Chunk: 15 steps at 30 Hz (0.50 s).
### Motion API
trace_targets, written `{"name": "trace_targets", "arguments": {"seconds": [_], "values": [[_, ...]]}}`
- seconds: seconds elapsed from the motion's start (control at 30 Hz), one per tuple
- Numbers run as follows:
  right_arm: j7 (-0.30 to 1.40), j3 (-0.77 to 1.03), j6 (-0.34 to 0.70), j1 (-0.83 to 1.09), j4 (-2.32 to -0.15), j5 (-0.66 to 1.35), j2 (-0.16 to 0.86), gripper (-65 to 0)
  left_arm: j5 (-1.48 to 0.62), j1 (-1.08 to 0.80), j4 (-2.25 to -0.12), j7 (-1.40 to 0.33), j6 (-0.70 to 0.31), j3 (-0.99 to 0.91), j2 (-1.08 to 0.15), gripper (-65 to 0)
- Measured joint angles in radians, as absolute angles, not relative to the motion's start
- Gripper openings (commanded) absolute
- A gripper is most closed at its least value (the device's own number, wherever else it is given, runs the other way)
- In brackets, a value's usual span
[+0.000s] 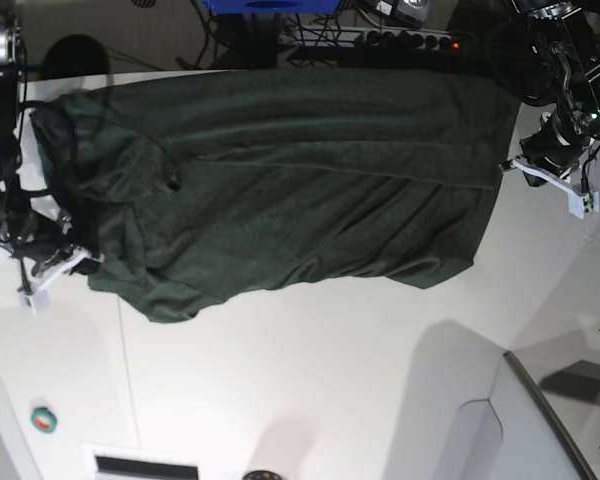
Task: Layout the t-shirt on the table in an organized manner, then fold the t-shirt properly
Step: 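Release the edge with the right gripper and move it along the shirt side, then grasp the shirt side fabric with the right gripper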
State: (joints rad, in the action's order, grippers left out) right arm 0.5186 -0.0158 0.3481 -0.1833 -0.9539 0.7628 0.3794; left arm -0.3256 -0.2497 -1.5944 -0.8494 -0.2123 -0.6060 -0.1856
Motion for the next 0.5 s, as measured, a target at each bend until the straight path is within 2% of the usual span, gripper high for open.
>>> {"name": "trace_targets", "arguments": {"seconds": [0.5], "values": [[0.550,0.020,0.350,0.087,-1.385,0.771,0.374,-65.0,-0.268,-0.244,-1.596,-0.849,-0.212,-0.603,-0.183,-65.0]]}}
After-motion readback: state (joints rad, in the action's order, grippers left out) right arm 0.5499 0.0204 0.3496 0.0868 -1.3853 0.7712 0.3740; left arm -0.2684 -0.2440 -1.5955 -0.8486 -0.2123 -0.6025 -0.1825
